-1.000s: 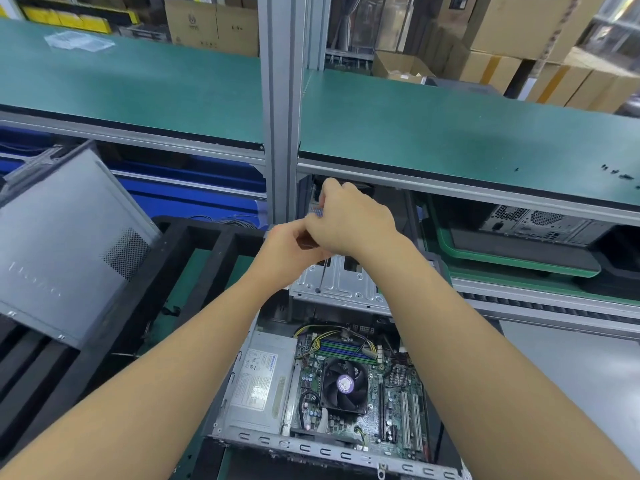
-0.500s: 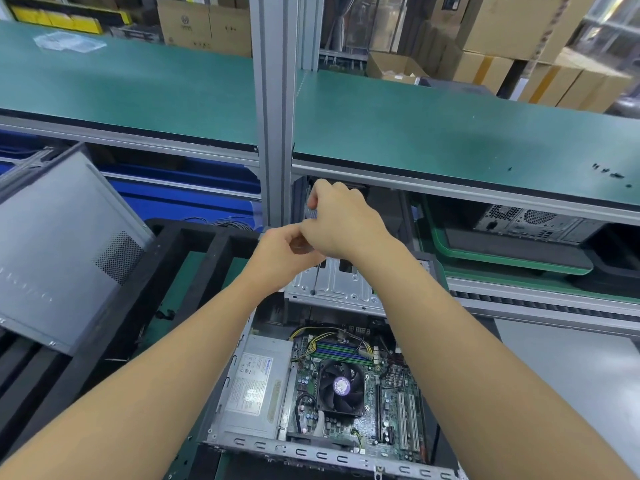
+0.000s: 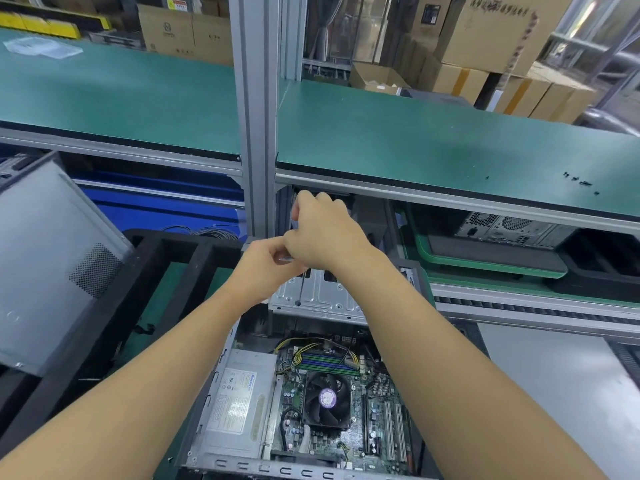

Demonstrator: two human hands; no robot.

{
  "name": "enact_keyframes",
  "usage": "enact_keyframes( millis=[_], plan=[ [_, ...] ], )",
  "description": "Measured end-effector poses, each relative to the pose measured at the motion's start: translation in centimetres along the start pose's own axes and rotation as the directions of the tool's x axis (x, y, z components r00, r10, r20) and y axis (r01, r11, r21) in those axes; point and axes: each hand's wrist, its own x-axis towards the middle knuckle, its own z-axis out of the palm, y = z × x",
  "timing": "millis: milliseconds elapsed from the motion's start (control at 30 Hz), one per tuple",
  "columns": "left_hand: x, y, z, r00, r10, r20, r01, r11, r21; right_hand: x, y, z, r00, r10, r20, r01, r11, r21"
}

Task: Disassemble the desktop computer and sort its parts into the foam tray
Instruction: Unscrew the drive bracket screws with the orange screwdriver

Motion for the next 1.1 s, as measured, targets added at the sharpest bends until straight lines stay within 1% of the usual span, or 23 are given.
enact_keyframes(
  millis=[167, 333, 433, 500, 600, 700, 767, 800, 900, 967, 1033, 1100],
  plan=[
    [0.2, 0.3, 0.5, 0.999, 0.005, -0.040, -0.004, 1.000, 0.013, 0.2, -0.1, 0.3, 0.995, 0.052, -0.084, -0.060, 0.994, -0.091],
    [0.0, 0.1, 0.4, 1.000, 0.006, 0.030, -0.005, 1.000, -0.025, 0.1, -0.1, 0.1, 1.000, 0.025, -0.013, -0.025, 0.999, -0.024],
    [-0.1, -0.2, 0.0, 0.999, 0.035, 0.017, -0.034, 0.999, -0.027, 0.0, -0.1, -0.2, 1.000, 0.027, 0.008, -0.027, 1.000, 0.003],
    [-0.1, -0.1, -0.1, 0.999, 0.040, 0.003, -0.040, 0.999, -0.013, 0.1, 0.0, 0.1, 0.999, 0.039, -0.009, -0.039, 0.999, -0.004],
    [-0.1, 0.5, 0.3, 1.000, -0.004, -0.003, 0.004, 1.000, -0.009, 0.1, 0.1, 0.5, 0.997, 0.054, -0.052, -0.056, 0.998, -0.038],
    [-0.3, 0.0, 0.4, 1.000, -0.015, -0.027, 0.015, 1.000, -0.013, 0.2, 0.4, 0.6, 0.998, 0.042, -0.053, -0.041, 0.999, 0.025],
    [-0.8, -0.7, -0.1, 0.995, -0.066, -0.081, 0.065, 0.998, -0.009, 0.1, 0.6, 0.5, 0.997, 0.038, -0.069, -0.033, 0.997, 0.071],
    [-1.0, -1.0, -0.5, 0.992, -0.100, -0.072, 0.100, 0.995, -0.001, 0.0, 0.7, 0.4, 0.997, 0.030, -0.076, -0.023, 0.996, 0.090],
    [-2.1, -1.9, -1.7, 0.988, -0.155, 0.002, 0.154, 0.987, 0.046, -0.2, 0.8, 0.2, 0.992, -0.010, -0.126, 0.023, 0.994, 0.106],
    [-2.7, -2.1, -2.2, 0.983, -0.183, -0.035, 0.185, 0.979, 0.090, -0.2, 0.8, -0.3, 0.986, -0.023, -0.168, 0.042, 0.993, 0.108],
    [-3.1, -2.3, -2.6, 0.970, -0.232, -0.069, 0.242, 0.940, 0.242, -0.2, 0.8, -0.9, 0.982, -0.025, -0.189, 0.047, 0.992, 0.116],
    [-3.6, -2.6, -2.8, 0.939, -0.344, 0.001, 0.314, 0.856, 0.411, -0.3, 0.7, -1.5, 0.981, -0.023, -0.195, 0.047, 0.991, 0.123]
  ],
)
